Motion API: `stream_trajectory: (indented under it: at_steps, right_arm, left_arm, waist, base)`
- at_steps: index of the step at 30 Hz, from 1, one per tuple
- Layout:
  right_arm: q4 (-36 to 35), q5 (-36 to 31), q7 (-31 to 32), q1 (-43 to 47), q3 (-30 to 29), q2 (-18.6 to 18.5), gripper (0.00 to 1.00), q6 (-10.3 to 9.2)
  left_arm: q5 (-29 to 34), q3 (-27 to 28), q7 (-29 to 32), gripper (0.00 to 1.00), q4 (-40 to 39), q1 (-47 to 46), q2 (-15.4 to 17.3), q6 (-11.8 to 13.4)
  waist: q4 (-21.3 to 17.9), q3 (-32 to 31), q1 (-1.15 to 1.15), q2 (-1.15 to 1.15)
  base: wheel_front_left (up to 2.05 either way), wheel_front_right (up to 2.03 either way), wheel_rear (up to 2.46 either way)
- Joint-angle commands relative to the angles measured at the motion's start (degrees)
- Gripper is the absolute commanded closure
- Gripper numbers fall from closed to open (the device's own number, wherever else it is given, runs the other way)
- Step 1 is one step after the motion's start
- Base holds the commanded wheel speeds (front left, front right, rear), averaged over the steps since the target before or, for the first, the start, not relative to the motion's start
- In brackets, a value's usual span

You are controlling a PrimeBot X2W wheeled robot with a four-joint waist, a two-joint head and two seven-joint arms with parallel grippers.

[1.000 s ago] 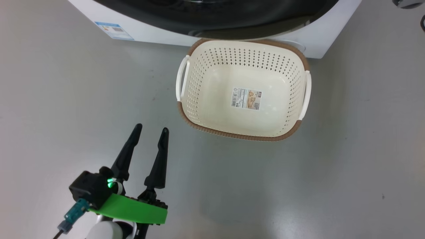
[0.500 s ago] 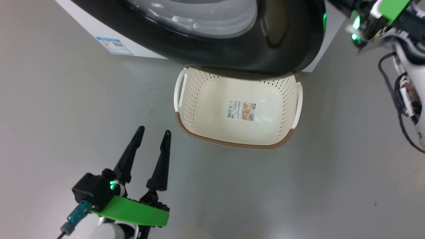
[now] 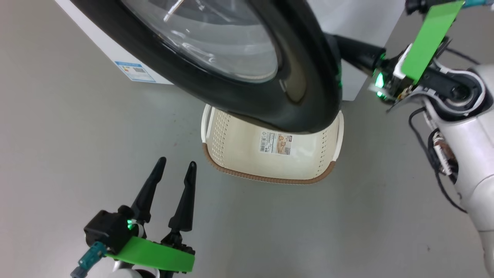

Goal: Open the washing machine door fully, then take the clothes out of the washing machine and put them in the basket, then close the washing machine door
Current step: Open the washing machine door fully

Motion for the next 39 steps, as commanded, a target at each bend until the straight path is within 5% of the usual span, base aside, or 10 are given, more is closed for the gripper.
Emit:
stream_trajectory:
  at_steps: [1, 15, 17, 19, 21, 39]
  right_arm:
    - [-2.24, -0.96, 0.68, 2.18, 0.67, 1.5, 1.0, 0.3]
    - [-3.52, -4.06, -1.13, 4.0, -0.75, 2.47, 1.0, 0.3]
    - [-3.54, -4.7, -1.96, 4.39, -1.26, 2.4, 0.75, 0.3]
    - [-3.47, -5.33, -2.84, 4.9, -1.78, 2.31, 0.61, 0.3]
    - [-3.52, -5.82, -3.66, 5.52, -2.31, 2.24, 0.0, 0.3]
    - [-6.47, -7.32, -9.86, 23.88, -7.06, 1.31, 0.0, 0.3]
  left_arm:
    - [0.78, 2.06, -0.52, 0.0, -1.36, 0.93, 0.87, -0.32]
    - [1.02, 2.13, -0.52, 0.0, -1.57, 1.4, 0.87, -0.32]
    - [1.04, 2.17, -0.52, 0.0, -1.5, 1.5, 0.87, -0.32]
    - [1.12, 2.27, -0.52, 0.0, -1.36, 1.64, 0.87, -0.32]
    - [1.23, 2.44, -0.52, 0.0, -1.22, 1.8, 0.87, -0.32]
    - [3.36, 7.07, -0.52, 0.0, -0.45, 6.52, 0.87, -0.32]
  waist:
    - [-0.27, -0.52, 0.0, 0.0]
    - [-0.71, -1.41, 0.0, 0.0]
    - [-0.75, -1.66, 0.0, 0.0]
    - [-0.85, -2.01, 0.0, 0.0]
    - [-1.03, -2.43, 0.0, 0.0]
    - [-6.04, -8.66, 0.0, 0.0]
  base:
    - [0.0, 0.0, 0.0]
    - [0.0, 0.0, 0.0]
    - [0.0, 0.0, 0.0]
    - [0.0, 0.0, 0.0]
    - [0.0, 0.0, 0.0]
    - [0.0, 0.0, 0.0]
